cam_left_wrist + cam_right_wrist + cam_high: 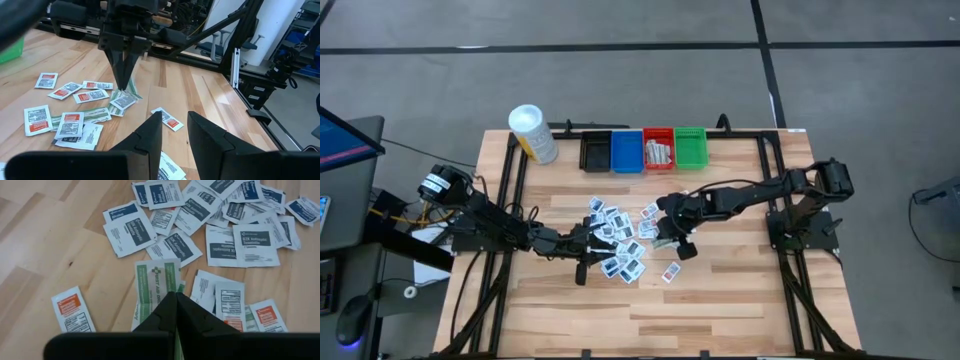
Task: Pick & Place First Aid Supplies
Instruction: Put the green bandage pack into the red bin
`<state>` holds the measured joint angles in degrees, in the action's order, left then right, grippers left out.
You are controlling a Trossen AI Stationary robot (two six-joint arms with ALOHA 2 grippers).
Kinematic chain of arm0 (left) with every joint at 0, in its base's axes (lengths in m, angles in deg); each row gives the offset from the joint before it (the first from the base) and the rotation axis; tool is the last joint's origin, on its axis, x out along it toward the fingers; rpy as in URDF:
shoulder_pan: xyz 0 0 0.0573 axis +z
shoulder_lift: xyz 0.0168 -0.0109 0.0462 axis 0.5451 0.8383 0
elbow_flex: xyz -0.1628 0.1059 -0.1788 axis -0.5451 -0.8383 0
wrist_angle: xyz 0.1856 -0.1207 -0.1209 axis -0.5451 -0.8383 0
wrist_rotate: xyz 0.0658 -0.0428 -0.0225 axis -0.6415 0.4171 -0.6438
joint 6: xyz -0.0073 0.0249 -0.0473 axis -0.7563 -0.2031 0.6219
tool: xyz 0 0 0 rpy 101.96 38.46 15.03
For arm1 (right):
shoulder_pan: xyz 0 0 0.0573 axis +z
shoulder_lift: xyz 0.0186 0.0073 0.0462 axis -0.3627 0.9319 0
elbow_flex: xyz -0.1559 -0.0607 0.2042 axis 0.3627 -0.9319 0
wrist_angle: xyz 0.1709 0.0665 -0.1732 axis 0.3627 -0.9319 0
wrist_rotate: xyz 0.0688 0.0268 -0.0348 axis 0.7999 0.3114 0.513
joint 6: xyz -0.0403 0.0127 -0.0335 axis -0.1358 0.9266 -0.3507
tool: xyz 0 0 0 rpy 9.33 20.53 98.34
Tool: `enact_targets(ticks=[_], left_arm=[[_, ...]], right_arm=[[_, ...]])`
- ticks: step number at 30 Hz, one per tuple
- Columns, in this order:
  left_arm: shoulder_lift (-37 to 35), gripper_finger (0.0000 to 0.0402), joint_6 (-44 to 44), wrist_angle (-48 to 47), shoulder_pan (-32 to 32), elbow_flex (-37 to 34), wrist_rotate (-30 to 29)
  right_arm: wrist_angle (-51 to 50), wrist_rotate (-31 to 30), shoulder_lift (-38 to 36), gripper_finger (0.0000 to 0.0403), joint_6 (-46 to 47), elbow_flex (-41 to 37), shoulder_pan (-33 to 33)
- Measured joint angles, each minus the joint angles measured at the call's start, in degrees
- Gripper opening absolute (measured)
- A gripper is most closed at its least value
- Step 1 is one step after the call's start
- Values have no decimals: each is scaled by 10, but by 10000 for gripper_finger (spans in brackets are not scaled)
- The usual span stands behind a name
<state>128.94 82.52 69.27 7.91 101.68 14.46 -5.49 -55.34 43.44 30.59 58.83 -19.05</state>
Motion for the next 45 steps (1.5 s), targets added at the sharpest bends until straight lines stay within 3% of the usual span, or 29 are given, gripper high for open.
enact_targets(ticks=[10,23,30,36,45], left_arm=[[0,93,0,0,0,0,0],[0,93,0,0,0,0,0],[0,93,0,0,0,0,0],[0,93,1,-1,0,-3,0],[0,93,2,-1,0,-5,0]], right_arm=[[2,-4,0,57,0,0,0],[1,1,0,59,1,-1,36],[70,-5,32,59,-2,-2,65],[80,-62,81,59,28,9,65],[101,-63,84,85,35,12,84]])
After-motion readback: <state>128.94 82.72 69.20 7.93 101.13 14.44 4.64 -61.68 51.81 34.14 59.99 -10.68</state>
